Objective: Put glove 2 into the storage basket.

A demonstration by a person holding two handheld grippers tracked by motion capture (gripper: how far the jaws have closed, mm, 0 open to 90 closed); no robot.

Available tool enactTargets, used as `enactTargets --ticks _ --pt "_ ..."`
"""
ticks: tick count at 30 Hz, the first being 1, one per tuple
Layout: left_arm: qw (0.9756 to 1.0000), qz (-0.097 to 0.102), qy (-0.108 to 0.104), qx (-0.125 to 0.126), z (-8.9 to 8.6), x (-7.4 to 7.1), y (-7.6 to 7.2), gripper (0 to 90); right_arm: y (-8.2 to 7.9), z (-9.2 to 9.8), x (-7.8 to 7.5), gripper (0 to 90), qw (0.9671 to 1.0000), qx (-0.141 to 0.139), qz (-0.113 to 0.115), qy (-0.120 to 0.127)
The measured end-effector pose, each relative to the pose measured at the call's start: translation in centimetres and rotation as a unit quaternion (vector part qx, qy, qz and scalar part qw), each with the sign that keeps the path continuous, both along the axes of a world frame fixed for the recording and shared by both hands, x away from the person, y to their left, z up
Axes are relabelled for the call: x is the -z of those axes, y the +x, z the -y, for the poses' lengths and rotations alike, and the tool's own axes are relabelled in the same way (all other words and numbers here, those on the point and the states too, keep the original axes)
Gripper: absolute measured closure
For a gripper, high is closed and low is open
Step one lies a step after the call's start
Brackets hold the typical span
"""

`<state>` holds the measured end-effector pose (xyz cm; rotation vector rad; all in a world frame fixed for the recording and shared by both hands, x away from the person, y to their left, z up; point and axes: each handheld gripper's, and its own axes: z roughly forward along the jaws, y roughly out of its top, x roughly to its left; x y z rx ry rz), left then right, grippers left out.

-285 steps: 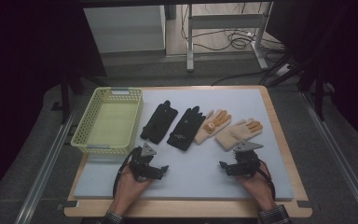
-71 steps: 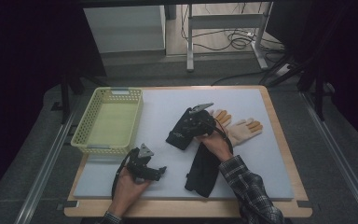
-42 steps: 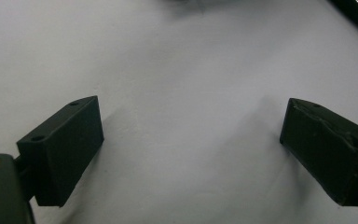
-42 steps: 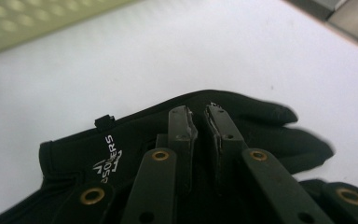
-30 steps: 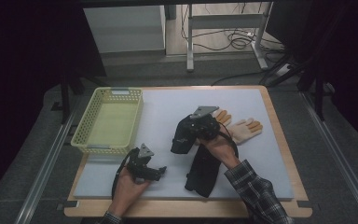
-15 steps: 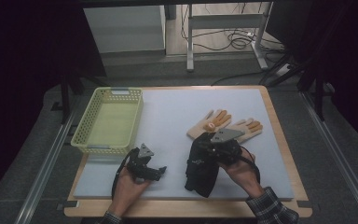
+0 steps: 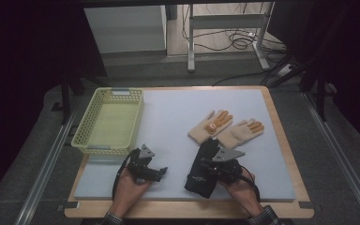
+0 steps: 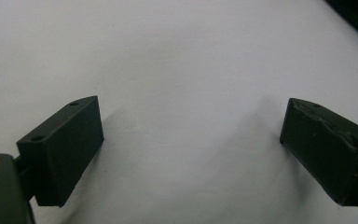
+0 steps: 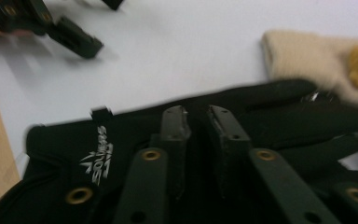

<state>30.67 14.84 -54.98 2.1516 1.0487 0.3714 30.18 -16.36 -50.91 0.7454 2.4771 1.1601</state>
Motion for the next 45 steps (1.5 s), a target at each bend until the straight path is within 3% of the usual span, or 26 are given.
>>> enactTargets --ticks 4,8,13,16,20,23,30,36,41,45 --pt "1.0 0.0 0.0 0.0 0.0 0.0 0.0 6.1 0.1 0.2 0.7 61.5 0.9999 0.0 -0.014 -0.003" --pt "1.0 0.0 0.0 0.0 0.0 0.0 0.0 6.1 0.1 0.9 -0.4 50.3 0.9999 0.008 -0.006 -0.003" --pt "1.0 0.0 0.0 0.0 0.0 0.0 0.0 6.1 0.4 2.8 -1.6 48.0 0.9994 0.026 -0.013 0.02" --pt "1.0 0.0 0.0 0.0 0.0 0.0 0.0 6.1 0.3 4.3 -1.7 54.0 0.9986 0.039 -0.021 0.028" --pt "1.0 0.0 0.0 0.0 0.0 0.0 0.0 6.1 -0.1 6.3 -1.2 71.6 0.9969 0.05 -0.04 0.046" --pt "1.0 0.0 0.0 0.0 0.0 0.0 0.0 6.1 -0.5 6.8 -0.7 77.9 0.9968 0.047 -0.051 0.04" --pt "1.0 -0.001 -0.001 -0.001 0.0 0.0 0.0 6.1 -1.2 5.9 1.2 79.1 0.9974 0.025 -0.065 0.016" --pt "0.9999 -0.005 -0.011 0.001 -0.2 0.0 0.1 6.1 -1.0 4.9 1.8 79.0 0.9969 0.018 -0.072 0.024" --pt "0.9999 0.0 0.004 0.011 -0.3 -0.1 -0.1 6.1 -1.0 4.1 2.0 78.7 0.9969 0.014 -0.072 0.029" --pt "0.9998 -0.001 0.004 0.021 -0.8 0.0 -0.2 6.0 -0.8 3.3 2.1 78.0 0.9969 0.009 -0.073 0.029"
